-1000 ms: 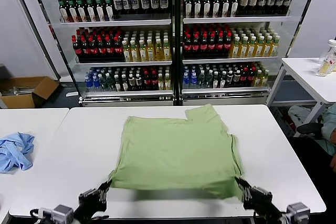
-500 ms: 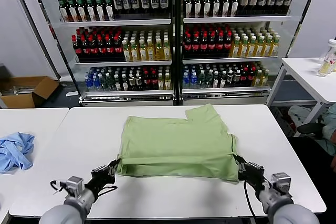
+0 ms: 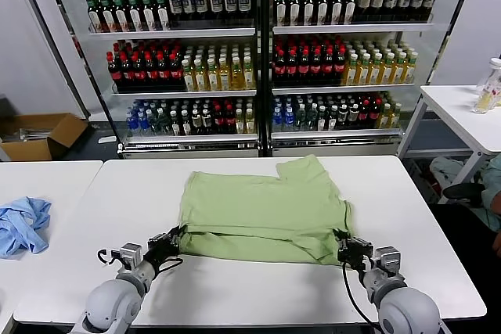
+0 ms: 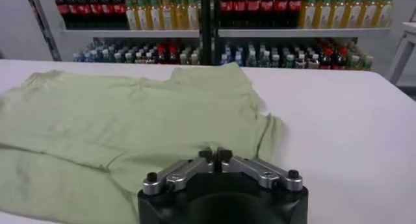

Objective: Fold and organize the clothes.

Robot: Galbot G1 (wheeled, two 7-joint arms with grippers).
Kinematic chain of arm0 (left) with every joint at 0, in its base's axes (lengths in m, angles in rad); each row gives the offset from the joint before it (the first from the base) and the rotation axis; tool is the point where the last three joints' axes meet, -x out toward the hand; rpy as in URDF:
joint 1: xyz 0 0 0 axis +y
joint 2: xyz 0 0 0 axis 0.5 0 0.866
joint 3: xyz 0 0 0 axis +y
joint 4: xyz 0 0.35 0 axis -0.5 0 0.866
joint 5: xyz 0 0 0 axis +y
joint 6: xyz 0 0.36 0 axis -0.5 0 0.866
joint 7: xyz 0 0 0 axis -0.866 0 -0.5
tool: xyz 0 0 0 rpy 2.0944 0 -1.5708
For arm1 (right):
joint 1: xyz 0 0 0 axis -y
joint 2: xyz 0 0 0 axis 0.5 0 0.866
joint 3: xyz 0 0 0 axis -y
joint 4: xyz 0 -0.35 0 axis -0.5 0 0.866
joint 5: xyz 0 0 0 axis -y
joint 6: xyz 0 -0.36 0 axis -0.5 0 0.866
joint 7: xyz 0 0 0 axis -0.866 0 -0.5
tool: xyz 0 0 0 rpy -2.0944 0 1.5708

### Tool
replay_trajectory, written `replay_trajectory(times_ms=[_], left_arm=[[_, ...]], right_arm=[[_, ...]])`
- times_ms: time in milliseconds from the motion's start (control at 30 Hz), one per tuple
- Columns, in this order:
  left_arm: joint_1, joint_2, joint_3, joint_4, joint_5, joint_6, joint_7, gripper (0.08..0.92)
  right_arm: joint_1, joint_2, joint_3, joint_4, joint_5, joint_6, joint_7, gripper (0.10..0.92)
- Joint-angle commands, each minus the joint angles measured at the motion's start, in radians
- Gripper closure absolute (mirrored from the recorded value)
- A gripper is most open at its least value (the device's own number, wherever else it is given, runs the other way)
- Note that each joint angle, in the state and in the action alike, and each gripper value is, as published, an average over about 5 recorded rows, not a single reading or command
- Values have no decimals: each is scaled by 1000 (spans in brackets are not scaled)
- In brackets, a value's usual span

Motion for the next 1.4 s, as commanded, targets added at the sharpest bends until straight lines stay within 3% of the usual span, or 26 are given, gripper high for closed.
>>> replay_trajectory(times_ms=[33, 300, 500, 667, 767, 867, 1100, 1400], left_arm=[[-1, 16, -26, -2, 37, -23, 3, 706], [148, 77, -111, -184, -107, 11, -18, 472], [217, 72, -99, -245, -119, 78, -36, 299], [210, 46, -61, -214, -89, 101, -51, 191], [189, 34, -49, -196, -82, 106, -64, 179], [171, 32, -45, -183, -72, 121, -91, 177], [161, 40, -47, -165, -77, 138, -113, 207], [144, 32, -31, -158, -76, 133, -102, 458]], right_arm=[[-12, -1, 29, 15, -11, -4, 0, 646], [-165, -16, 125, 107, 15, -3, 9, 412], [-209, 17, 113, 76, 8, 1, 24, 248], [-200, 41, 88, 41, -12, 7, 32, 205], [-186, 46, 77, 30, -18, 11, 35, 203], [-171, 53, 67, 17, -22, 16, 38, 229], [-161, 67, 54, 3, -20, 22, 37, 422], [-162, 72, 54, 6, -21, 21, 37, 682]])
